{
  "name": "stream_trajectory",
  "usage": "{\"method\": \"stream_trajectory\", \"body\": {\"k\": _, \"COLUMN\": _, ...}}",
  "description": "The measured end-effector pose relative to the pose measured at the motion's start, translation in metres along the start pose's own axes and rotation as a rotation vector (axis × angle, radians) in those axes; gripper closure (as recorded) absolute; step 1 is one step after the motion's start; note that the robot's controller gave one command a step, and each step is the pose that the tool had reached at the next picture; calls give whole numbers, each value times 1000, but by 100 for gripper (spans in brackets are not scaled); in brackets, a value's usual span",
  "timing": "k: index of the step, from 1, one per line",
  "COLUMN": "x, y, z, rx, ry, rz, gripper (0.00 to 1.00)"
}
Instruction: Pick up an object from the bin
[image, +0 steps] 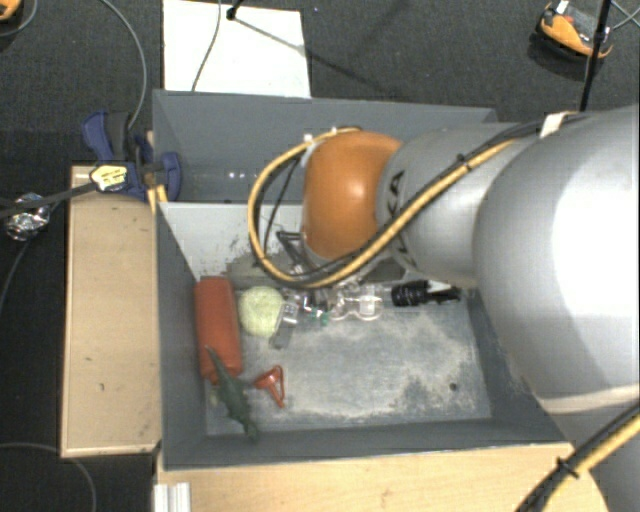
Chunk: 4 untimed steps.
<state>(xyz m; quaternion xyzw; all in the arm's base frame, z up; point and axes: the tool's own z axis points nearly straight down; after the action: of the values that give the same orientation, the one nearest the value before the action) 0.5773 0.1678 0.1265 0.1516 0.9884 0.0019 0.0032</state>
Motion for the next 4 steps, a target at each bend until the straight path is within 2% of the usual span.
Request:
{"method": "stream_trajectory", "body": {"k": 1, "x": -3, "y": 10, "z": 49, "rx": 1, "ry": 2, "rz": 11, "gripper": 0}}
{"method": "stream_trajectory", "body": {"k": 2, "x": -8, "y": 14, "z": 69, "rx": -4, "ry": -10, "rz": -31, "gripper": 100}}
{"method": "stream_trajectory", "body": {"k": 4, "x": -7, "y": 13, "z": 62, "rx": -3, "ry": -7, "rz": -38, "gripper": 100}}
